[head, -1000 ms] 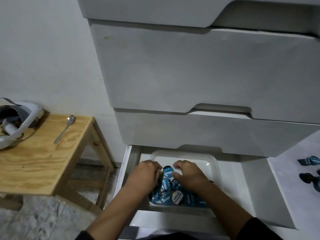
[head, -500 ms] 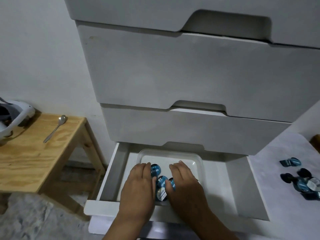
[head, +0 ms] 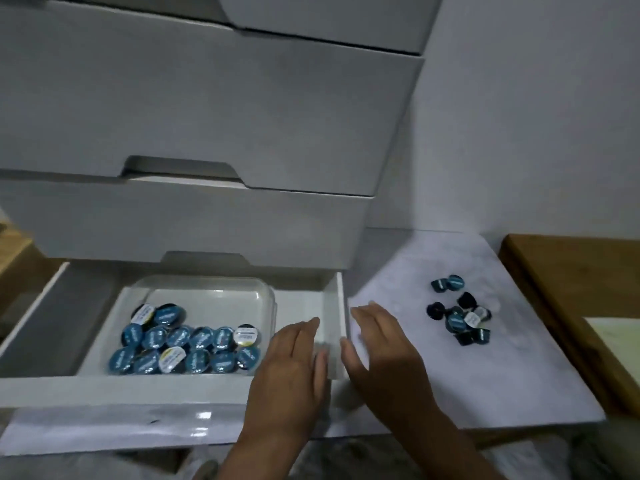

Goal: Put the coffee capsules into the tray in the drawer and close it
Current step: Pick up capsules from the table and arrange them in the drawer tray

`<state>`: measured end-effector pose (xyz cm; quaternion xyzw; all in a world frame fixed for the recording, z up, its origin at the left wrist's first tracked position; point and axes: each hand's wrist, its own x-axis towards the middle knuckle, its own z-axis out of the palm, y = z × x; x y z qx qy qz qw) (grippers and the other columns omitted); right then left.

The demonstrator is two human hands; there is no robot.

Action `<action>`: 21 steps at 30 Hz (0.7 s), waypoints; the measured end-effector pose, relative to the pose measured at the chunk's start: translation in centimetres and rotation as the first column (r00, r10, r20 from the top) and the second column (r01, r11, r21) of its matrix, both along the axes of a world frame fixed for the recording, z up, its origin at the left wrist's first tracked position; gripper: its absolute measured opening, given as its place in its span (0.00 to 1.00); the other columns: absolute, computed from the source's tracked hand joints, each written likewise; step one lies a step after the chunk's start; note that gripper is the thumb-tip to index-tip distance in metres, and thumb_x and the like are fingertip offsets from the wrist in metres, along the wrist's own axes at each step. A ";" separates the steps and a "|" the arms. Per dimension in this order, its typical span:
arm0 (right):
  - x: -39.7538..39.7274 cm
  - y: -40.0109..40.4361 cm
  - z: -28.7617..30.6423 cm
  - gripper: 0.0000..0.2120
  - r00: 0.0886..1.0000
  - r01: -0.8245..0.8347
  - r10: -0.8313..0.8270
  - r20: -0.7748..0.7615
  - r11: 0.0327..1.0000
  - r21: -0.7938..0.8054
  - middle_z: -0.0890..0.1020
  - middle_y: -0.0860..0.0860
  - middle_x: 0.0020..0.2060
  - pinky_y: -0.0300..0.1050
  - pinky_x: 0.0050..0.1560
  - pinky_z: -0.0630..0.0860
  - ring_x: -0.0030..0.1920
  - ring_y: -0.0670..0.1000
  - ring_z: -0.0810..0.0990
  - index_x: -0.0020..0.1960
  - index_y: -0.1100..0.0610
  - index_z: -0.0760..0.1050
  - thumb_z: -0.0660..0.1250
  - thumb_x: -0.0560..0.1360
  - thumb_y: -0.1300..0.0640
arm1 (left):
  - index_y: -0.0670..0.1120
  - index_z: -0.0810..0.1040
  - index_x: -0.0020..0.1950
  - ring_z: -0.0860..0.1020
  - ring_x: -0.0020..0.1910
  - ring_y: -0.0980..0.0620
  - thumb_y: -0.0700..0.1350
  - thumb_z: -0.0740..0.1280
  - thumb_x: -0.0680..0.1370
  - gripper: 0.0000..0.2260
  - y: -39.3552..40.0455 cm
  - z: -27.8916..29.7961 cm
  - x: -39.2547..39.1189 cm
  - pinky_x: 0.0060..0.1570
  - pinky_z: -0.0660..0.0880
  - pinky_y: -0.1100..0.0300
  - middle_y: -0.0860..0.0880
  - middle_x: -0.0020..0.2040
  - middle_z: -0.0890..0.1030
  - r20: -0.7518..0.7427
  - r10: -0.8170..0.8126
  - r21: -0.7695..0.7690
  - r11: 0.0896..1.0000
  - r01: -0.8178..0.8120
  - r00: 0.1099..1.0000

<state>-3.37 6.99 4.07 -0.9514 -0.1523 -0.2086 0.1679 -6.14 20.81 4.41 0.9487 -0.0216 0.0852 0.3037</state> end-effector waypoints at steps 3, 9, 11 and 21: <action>-0.1 -5.6 -0.9 0.12 0.999 0.035 -0.032 0.031 0.996 -0.081 0.84 0.60 0.47 0.46 0.47 0.82 0.50 0.58 0.82 0.48 0.67 0.80 0.64 0.70 0.60 | 0.51 0.69 0.68 0.74 0.63 0.52 0.50 0.57 0.79 0.17 -6.1 0.2 0.2 0.60 0.69 0.64 0.51 0.64 0.75 -0.010 -0.049 -0.032 0.998 0.049 0.999; 0.5 -14.5 -4.0 0.15 0.966 0.201 -0.192 -0.173 0.979 0.036 0.82 0.58 0.50 0.43 0.49 0.78 0.51 0.56 0.82 0.56 0.61 0.77 0.62 0.72 0.57 | 0.53 0.63 0.72 0.66 0.69 0.56 0.51 0.55 0.80 0.19 -14.4 -2.4 2.0 0.68 0.60 0.65 0.53 0.71 0.68 -0.181 -0.176 -0.106 0.982 0.159 0.968; 1.1 -16.9 -5.4 0.16 0.932 0.268 -0.244 -0.268 0.962 0.055 0.79 0.59 0.57 0.46 0.57 0.75 0.58 0.56 0.78 0.61 0.60 0.74 0.64 0.74 0.56 | 0.51 0.66 0.71 0.67 0.69 0.54 0.49 0.57 0.80 0.19 -16.3 -3.6 3.2 0.68 0.61 0.64 0.51 0.70 0.70 -0.230 -0.182 -0.121 0.980 0.157 0.956; 6.7 -22.8 -9.6 0.15 0.819 0.430 -0.335 -0.465 0.896 0.112 0.76 0.59 0.56 0.46 0.54 0.73 0.54 0.56 0.75 0.61 0.61 0.72 0.64 0.75 0.59 | 0.43 0.70 0.67 0.72 0.64 0.47 0.41 0.59 0.78 0.17 -22.2 -8.4 12.4 0.62 0.67 0.60 0.43 0.65 0.74 -0.343 -0.197 -0.148 0.977 0.154 0.918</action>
